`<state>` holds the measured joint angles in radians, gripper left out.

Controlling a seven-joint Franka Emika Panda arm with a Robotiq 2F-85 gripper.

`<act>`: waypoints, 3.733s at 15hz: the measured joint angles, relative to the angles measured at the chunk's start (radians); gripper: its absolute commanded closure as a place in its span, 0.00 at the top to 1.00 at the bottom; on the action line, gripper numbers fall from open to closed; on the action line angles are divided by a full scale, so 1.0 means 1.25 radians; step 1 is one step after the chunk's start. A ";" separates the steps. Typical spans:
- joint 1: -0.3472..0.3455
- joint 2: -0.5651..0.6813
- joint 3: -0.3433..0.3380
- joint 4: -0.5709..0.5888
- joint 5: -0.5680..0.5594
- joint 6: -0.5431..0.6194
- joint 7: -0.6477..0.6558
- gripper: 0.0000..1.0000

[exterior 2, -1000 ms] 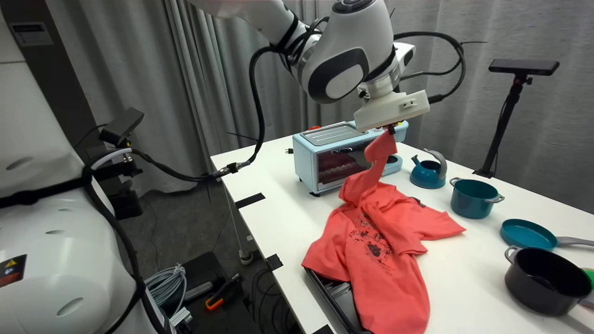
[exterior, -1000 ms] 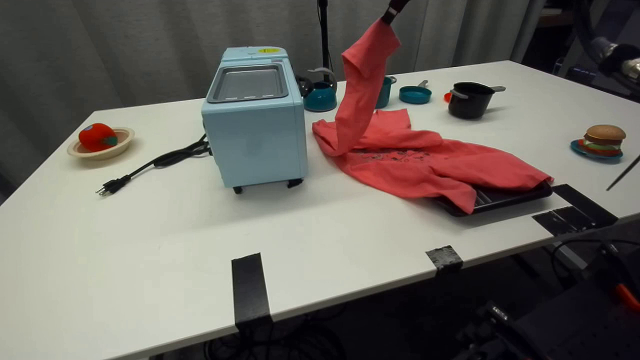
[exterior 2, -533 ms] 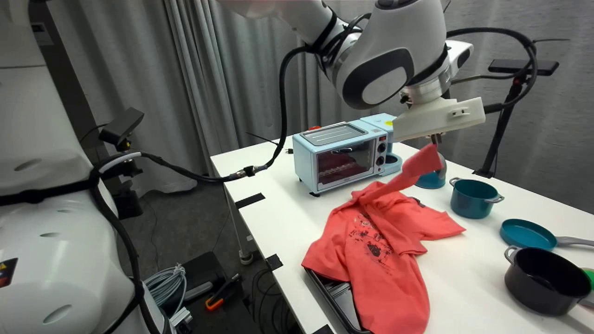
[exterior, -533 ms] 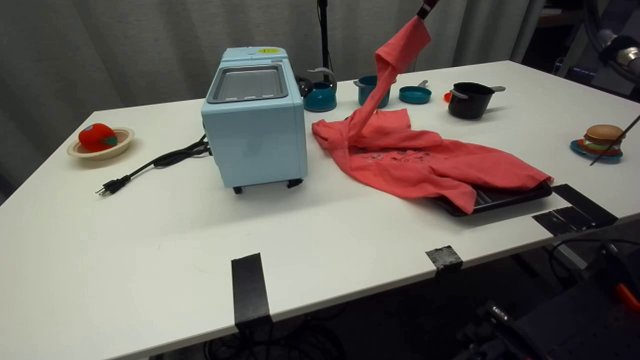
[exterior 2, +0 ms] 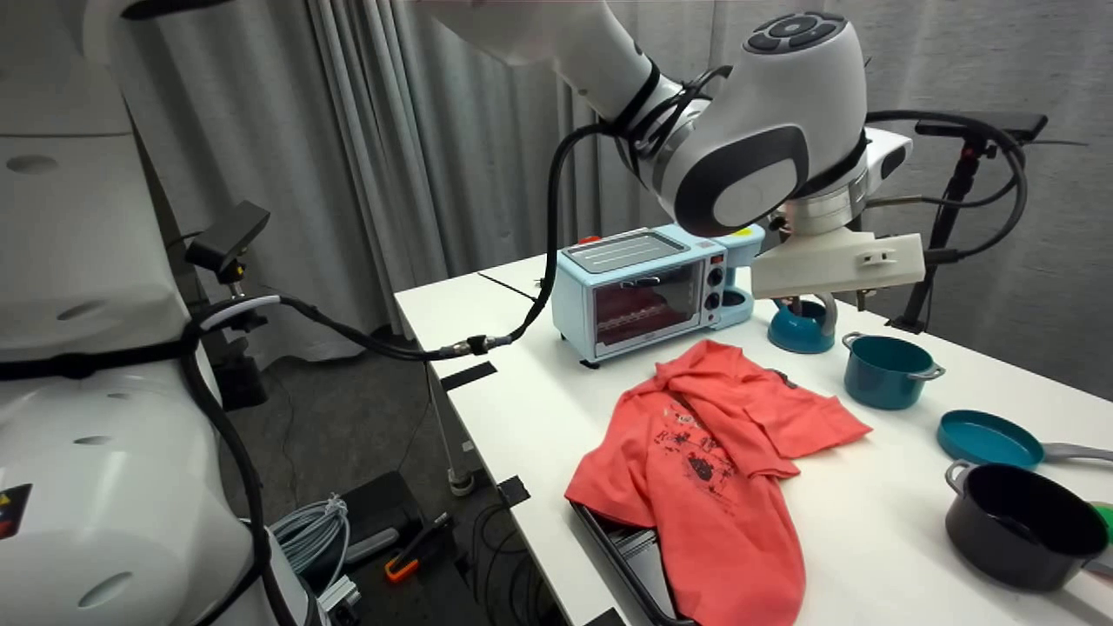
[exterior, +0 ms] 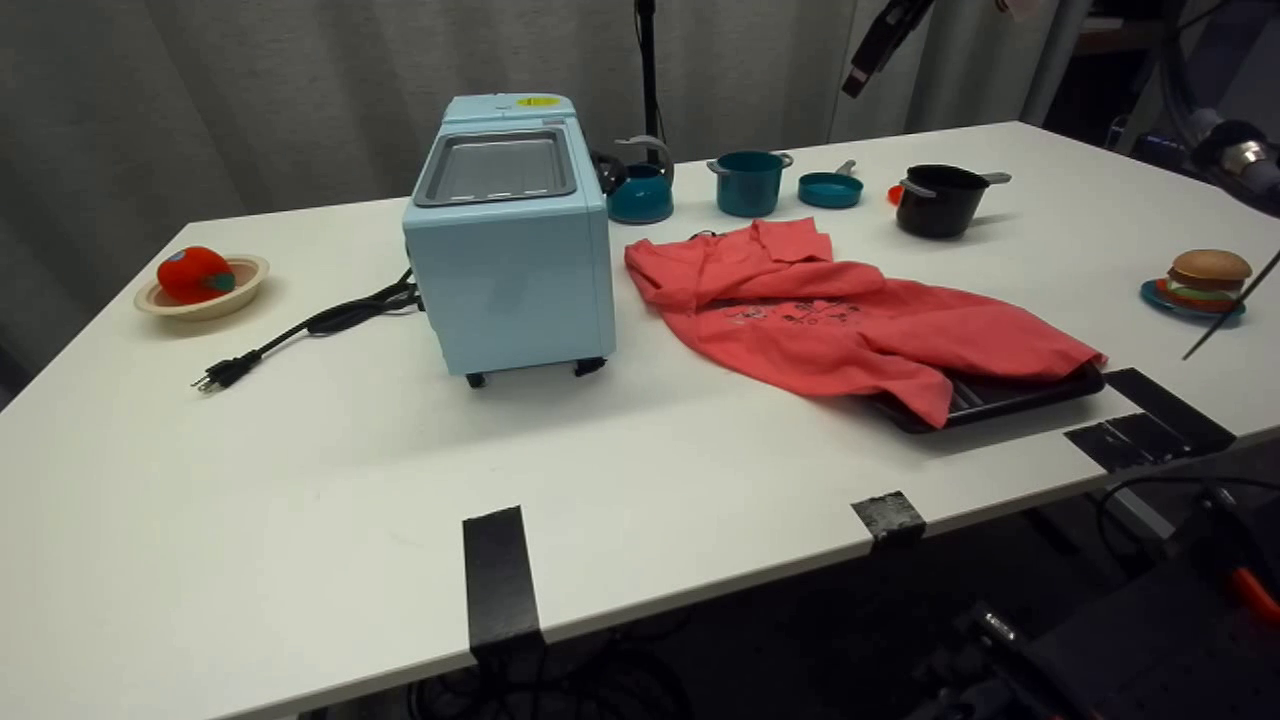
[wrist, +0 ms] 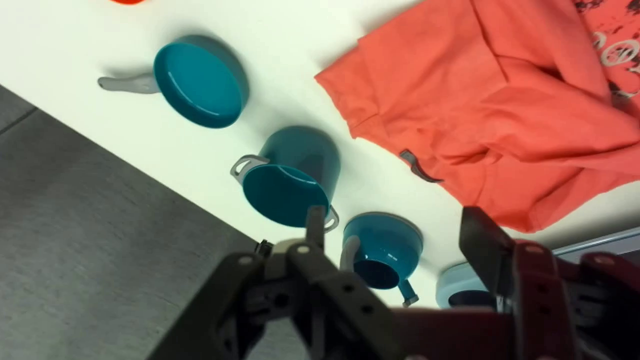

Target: Fold the shirt

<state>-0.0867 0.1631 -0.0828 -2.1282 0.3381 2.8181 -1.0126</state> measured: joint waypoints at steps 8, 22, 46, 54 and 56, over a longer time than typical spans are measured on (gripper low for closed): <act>-0.001 -0.047 0.000 -0.014 -0.125 -0.279 0.161 1.00; -0.036 -0.040 -0.008 -0.216 -0.141 -0.305 0.135 1.00; -0.075 0.147 -0.014 -0.229 -0.280 -0.182 0.080 0.39; -0.075 0.139 0.012 -0.215 -0.279 -0.183 0.080 0.03; -0.076 0.132 0.030 -0.221 -0.273 -0.186 0.080 0.03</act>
<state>-0.1811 0.3286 -0.0450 -2.4048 -0.0026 2.5856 -0.9122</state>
